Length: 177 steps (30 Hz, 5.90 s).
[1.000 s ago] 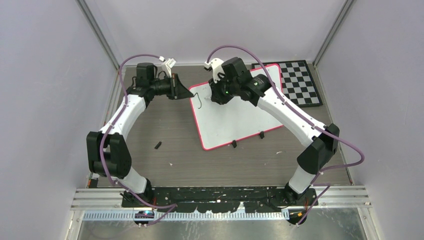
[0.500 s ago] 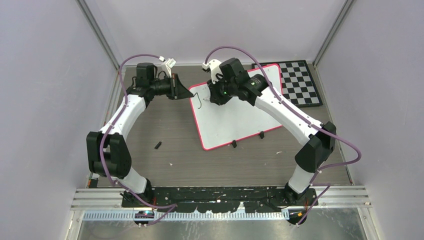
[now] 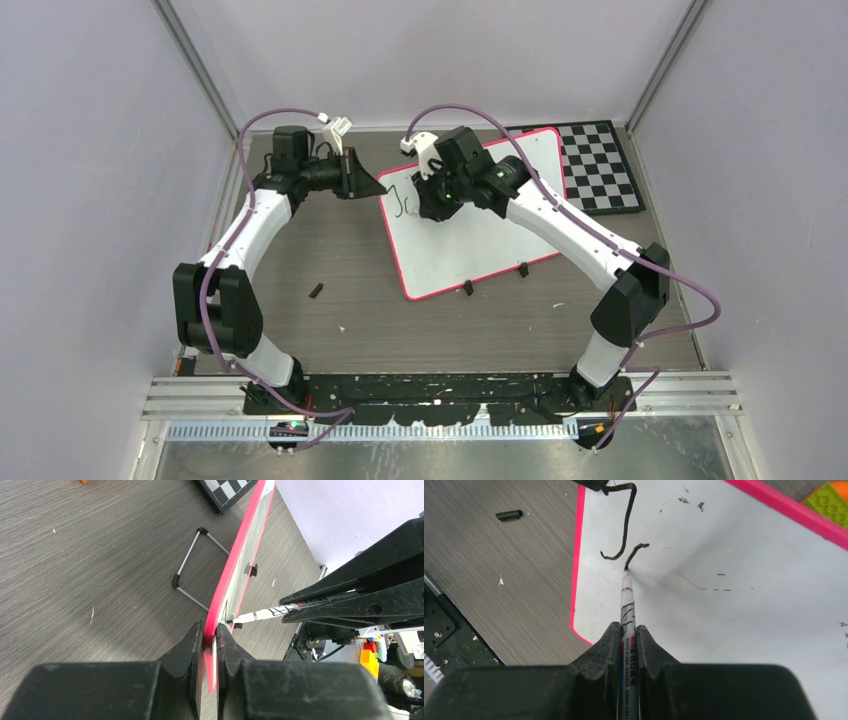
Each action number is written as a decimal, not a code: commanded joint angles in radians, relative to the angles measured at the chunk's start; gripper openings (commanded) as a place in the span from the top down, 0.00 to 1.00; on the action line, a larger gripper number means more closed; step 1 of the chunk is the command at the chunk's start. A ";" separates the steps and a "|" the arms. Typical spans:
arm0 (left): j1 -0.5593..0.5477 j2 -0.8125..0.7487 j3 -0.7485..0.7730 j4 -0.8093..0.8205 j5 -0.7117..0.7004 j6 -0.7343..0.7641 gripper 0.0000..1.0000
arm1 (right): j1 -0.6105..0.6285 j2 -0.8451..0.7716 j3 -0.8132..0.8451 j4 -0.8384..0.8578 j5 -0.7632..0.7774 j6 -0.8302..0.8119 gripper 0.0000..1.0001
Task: Write a sentence on the whiteboard
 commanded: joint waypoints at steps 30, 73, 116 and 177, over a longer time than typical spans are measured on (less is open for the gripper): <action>-0.006 -0.038 0.000 0.038 0.001 0.019 1.00 | 0.003 0.009 0.089 0.012 0.058 -0.009 1.00; -0.006 -0.038 -0.009 0.033 -0.009 0.026 1.00 | -0.075 -0.064 -0.052 0.036 0.062 0.008 1.00; -0.007 -0.033 0.002 0.014 -0.007 0.053 1.00 | -0.001 0.001 -0.002 -0.004 0.023 -0.009 1.00; -0.040 0.077 0.106 -0.081 0.035 0.100 0.95 | -0.168 -0.122 -0.074 0.088 -0.095 0.075 1.00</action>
